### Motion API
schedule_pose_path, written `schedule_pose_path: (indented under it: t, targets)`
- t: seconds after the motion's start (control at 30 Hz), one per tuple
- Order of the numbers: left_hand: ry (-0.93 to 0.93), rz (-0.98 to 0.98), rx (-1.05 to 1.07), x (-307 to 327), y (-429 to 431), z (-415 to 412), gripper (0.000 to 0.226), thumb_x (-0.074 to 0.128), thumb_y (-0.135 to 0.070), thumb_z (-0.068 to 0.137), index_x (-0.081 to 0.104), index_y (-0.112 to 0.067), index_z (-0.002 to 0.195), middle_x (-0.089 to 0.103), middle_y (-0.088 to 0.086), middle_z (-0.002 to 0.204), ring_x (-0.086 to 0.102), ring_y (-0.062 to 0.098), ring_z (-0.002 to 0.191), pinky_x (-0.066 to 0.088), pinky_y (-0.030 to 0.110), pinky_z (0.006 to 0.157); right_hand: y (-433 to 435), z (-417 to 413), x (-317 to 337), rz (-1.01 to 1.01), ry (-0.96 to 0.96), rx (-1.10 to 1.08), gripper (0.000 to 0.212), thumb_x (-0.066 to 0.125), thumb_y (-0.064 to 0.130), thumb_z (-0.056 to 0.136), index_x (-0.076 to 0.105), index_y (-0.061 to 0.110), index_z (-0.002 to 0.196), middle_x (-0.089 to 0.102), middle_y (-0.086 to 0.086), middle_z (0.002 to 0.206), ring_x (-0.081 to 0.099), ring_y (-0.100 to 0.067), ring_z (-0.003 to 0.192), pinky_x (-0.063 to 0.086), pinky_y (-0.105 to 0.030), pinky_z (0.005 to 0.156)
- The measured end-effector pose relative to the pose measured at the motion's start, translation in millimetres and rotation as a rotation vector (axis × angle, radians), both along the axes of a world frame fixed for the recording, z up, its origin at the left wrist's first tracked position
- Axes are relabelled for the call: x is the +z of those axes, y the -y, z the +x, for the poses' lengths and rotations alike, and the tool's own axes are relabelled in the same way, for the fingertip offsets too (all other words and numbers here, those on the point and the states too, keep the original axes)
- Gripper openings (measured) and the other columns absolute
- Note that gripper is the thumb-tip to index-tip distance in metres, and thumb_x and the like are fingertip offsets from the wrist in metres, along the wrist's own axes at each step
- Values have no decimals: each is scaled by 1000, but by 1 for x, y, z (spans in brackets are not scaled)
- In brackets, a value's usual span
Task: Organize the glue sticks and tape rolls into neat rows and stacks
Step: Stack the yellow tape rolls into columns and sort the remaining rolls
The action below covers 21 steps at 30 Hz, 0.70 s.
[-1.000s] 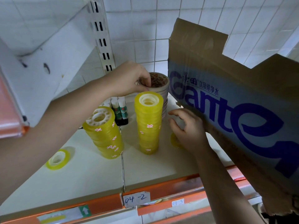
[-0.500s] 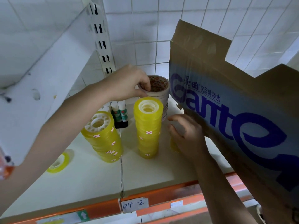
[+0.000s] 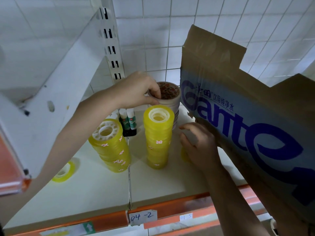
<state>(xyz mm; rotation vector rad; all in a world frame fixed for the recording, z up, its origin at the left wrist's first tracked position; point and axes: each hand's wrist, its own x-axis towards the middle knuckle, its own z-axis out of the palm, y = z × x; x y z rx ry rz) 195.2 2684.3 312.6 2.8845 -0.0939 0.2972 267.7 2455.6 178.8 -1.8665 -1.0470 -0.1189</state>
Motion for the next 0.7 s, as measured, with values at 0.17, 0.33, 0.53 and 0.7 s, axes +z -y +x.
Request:
schedule_pose_path:
  t: [0.17,0.33,0.53,0.7]
  targets:
    - [-21,-39,19,-1,0,-1,15,76,-28,83,75,-17,95,62,-12,85,60,12,86,49,32,81,0,0,-2,7,15,2,30,52,32,90,69,12,103,66,4,100,59,-10,99,44,-19,89]
    - [-44,-56,48,1,1,1,16,77,-26,82,76,-17,95,64,-11,86,61,13,88,47,30,80,1,1,-4,5,23,0,30,51,32,90,69,12,104,66,3,101,58,-10,99,43,-18,89]
    - [-78,-88,66,5,1,1,19,78,-30,81,76,-19,97,65,-12,88,60,8,89,50,33,86,0,1,-6,-1,49,3,33,49,33,93,69,9,105,67,-1,100,60,-13,98,48,-26,87]
    - [-36,-105,55,5,3,-3,21,75,-36,83,77,-18,93,68,-9,85,63,8,84,51,30,80,0,1,-5,-4,40,2,34,48,35,93,69,10,105,66,0,101,59,-14,98,47,-25,87]
